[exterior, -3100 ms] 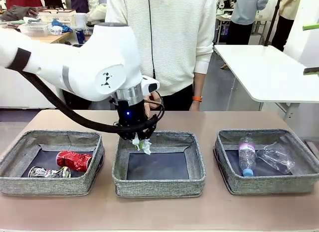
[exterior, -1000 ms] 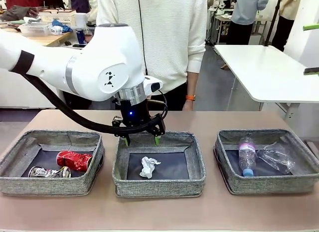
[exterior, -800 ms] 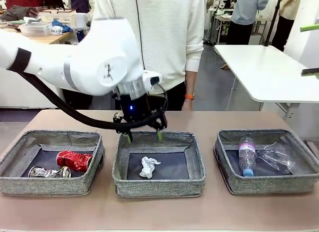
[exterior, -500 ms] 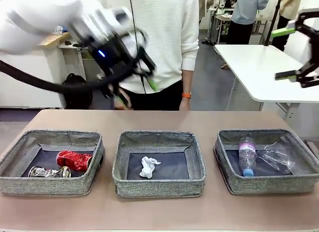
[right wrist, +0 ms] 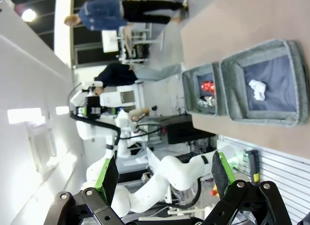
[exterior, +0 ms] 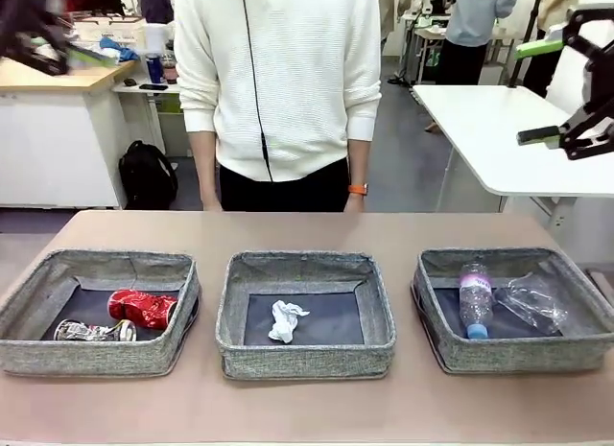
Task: Sort the waste into the appropriate baskets.
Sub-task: Place the picked waste into the Fabric basket indicated by the person.
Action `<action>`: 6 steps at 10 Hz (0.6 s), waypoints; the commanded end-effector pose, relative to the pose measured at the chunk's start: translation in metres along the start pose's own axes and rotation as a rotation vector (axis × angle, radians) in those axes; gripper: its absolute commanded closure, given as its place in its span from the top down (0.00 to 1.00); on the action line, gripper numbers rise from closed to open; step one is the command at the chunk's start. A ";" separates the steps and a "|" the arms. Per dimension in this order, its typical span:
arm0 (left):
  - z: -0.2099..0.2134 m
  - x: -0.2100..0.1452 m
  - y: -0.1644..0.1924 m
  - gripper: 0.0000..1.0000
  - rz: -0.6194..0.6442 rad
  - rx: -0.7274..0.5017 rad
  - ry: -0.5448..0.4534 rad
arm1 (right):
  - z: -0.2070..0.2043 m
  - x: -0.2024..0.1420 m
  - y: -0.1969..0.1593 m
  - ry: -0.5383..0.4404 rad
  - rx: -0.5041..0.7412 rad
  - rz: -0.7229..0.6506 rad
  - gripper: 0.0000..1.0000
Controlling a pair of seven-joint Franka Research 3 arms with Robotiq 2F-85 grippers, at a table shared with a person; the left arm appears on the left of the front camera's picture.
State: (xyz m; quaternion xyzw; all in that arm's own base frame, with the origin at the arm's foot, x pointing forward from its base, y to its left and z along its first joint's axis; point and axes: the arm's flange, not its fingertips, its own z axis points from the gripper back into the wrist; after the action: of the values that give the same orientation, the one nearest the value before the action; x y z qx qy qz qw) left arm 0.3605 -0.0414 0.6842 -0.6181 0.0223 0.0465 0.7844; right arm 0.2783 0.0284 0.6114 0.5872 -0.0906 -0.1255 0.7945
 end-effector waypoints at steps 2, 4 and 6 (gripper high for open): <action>0.035 -0.010 0.048 1.00 -0.035 -0.116 -0.076 | 0.021 0.003 0.003 0.035 0.136 0.021 1.00; 0.045 -0.017 0.085 1.00 -0.036 -0.125 -0.027 | 0.041 0.002 0.002 -0.007 0.156 0.002 1.00; 0.041 -0.011 0.123 1.00 0.035 -0.165 -0.035 | 0.048 0.003 0.001 -0.070 0.174 -0.040 1.00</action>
State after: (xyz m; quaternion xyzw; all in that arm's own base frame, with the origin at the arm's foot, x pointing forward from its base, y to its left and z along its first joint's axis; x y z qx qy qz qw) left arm 0.3366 0.0300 0.5888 -0.6775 0.0113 0.0662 0.7325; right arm 0.2665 -0.0177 0.6249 0.6413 -0.1089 -0.1410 0.7464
